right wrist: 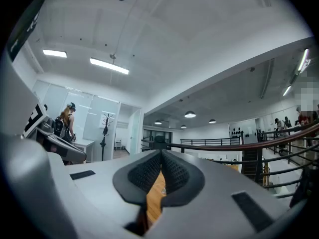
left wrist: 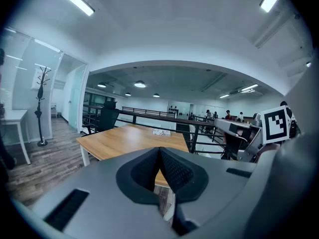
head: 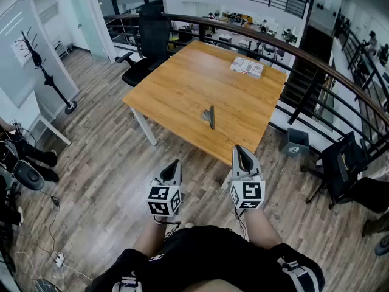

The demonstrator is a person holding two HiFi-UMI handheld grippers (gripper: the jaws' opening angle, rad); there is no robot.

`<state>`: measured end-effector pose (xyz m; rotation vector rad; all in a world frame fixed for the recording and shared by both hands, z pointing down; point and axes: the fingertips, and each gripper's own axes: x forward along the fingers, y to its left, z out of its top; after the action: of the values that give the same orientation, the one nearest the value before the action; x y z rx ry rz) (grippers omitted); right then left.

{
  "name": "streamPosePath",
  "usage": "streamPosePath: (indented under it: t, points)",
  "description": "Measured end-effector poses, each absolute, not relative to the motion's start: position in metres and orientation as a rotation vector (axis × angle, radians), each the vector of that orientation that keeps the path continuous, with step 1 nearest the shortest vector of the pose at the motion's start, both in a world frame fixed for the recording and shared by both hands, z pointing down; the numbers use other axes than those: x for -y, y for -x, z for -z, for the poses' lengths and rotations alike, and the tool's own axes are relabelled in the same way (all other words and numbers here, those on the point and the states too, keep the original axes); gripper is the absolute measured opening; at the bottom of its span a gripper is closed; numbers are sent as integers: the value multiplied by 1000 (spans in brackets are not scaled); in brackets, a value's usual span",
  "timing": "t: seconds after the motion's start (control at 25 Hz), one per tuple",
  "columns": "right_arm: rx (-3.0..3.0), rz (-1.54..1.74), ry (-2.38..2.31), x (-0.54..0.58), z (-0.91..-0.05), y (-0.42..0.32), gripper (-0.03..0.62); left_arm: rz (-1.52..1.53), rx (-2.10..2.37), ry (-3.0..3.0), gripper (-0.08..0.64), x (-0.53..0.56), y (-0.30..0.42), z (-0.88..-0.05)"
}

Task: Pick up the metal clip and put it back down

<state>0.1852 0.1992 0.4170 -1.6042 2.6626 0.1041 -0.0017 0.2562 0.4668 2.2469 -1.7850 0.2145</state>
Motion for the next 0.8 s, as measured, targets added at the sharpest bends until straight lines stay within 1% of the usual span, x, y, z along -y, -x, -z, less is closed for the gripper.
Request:
streamPosePath:
  t: [0.56, 0.8]
  points:
    - [-2656, -115, 1652, -198, -416, -141, 17, -186, 1763, -2270, 14, -250, 45, -462]
    - [-2649, -134, 1681, -202, -419, -107, 17, -167, 1748, -2288, 14, -250, 81, -466]
